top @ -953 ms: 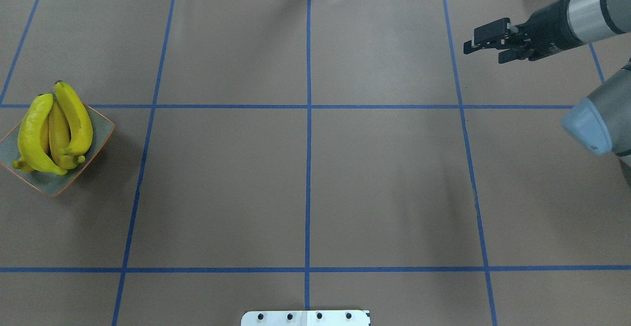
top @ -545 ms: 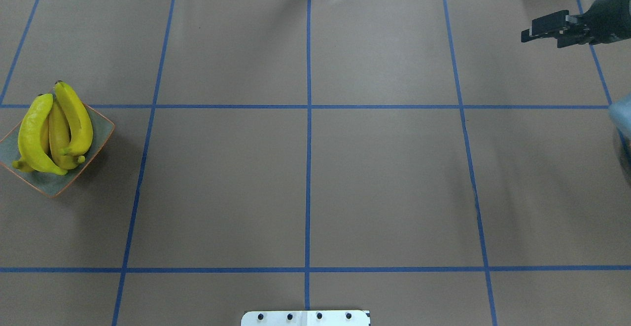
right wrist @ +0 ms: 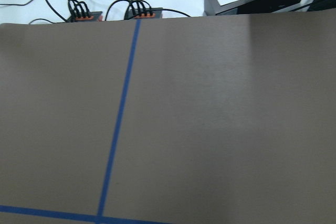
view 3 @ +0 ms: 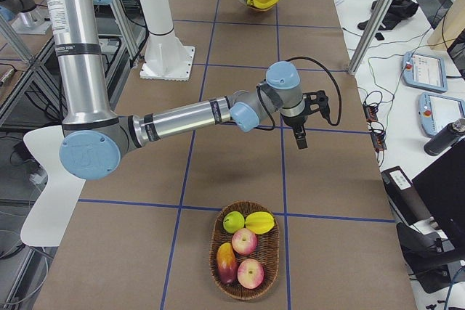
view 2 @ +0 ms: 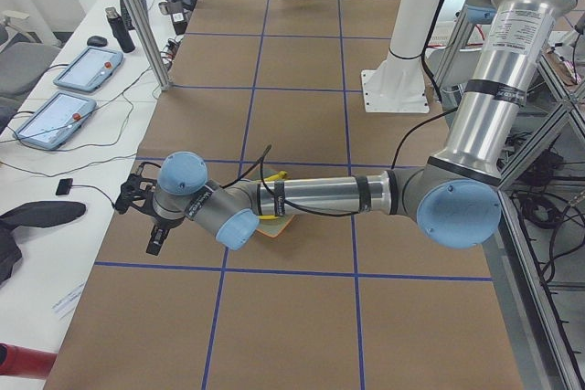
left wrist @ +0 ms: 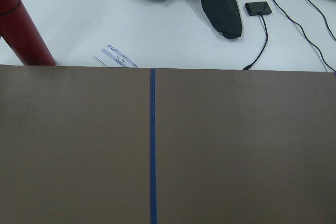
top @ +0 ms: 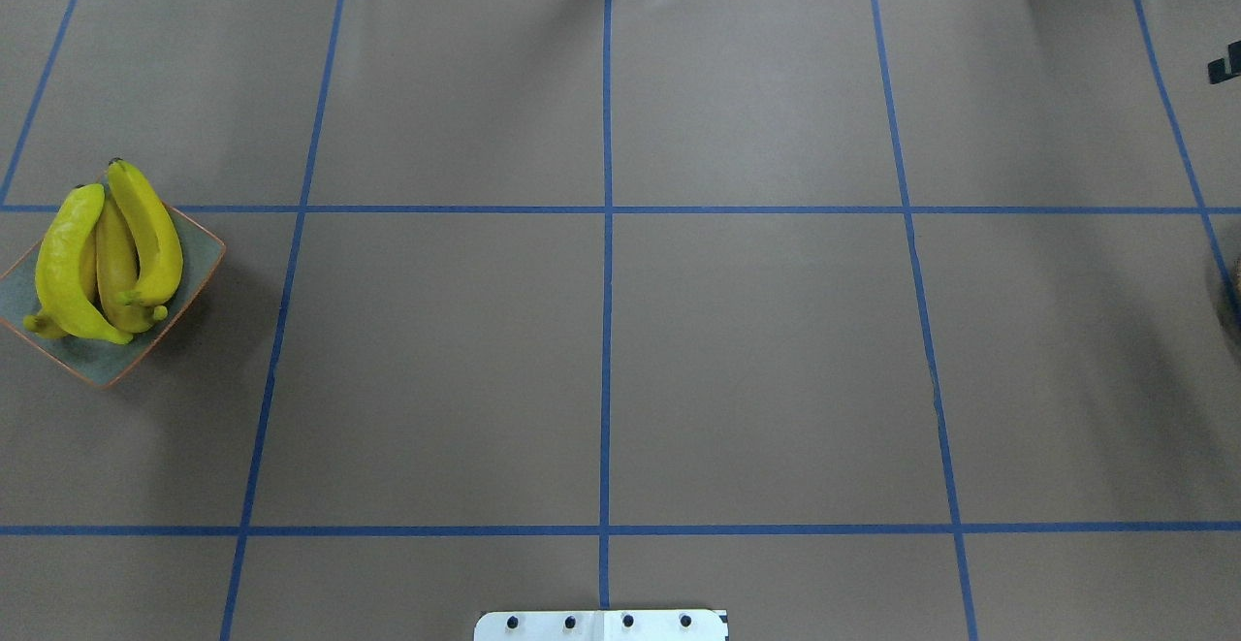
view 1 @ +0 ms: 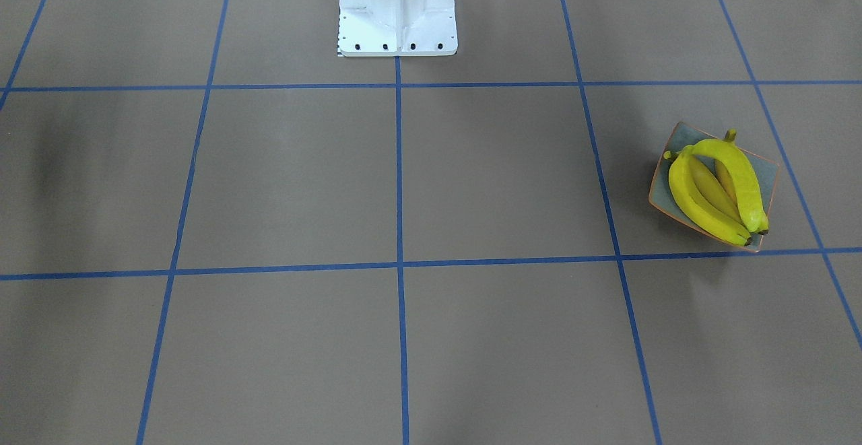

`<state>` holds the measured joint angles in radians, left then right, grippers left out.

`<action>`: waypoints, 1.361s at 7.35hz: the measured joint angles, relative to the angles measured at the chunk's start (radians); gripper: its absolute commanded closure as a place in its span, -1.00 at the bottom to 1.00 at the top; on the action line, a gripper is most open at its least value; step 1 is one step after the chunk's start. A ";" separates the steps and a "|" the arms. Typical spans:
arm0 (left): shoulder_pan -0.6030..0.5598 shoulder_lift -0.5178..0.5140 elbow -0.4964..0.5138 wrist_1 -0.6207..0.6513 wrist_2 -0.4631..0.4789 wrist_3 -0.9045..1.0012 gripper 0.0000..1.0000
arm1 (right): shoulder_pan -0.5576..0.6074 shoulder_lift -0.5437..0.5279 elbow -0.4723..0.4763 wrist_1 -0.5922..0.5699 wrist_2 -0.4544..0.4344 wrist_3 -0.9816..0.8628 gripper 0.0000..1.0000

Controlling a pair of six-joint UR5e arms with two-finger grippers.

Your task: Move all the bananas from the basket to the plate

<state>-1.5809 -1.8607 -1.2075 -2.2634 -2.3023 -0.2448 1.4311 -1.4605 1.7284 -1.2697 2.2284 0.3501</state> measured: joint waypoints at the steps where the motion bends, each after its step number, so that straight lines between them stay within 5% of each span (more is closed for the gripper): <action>1: -0.008 0.000 -0.010 0.068 0.003 0.115 -0.98 | 0.049 -0.002 -0.002 -0.092 -0.002 -0.126 -0.97; 4: -0.005 0.010 -0.090 0.353 -0.003 0.284 -0.98 | 0.127 -0.021 0.002 -0.308 -0.004 -0.383 -0.97; 6: -0.005 0.096 -0.266 0.610 -0.009 0.379 -0.98 | 0.133 -0.040 0.006 -0.394 0.003 -0.447 -0.97; 8: -0.003 0.232 -0.427 0.688 -0.010 0.403 -0.98 | 0.133 -0.055 0.009 -0.452 0.010 -0.465 -0.97; 10: -0.001 0.280 -0.464 0.698 -0.013 0.407 -0.98 | 0.134 -0.080 0.027 -0.478 0.025 -0.468 -0.98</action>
<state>-1.5820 -1.5804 -1.6716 -1.5654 -2.3151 0.1617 1.5646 -1.5405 1.7556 -1.7473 2.2534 -0.1176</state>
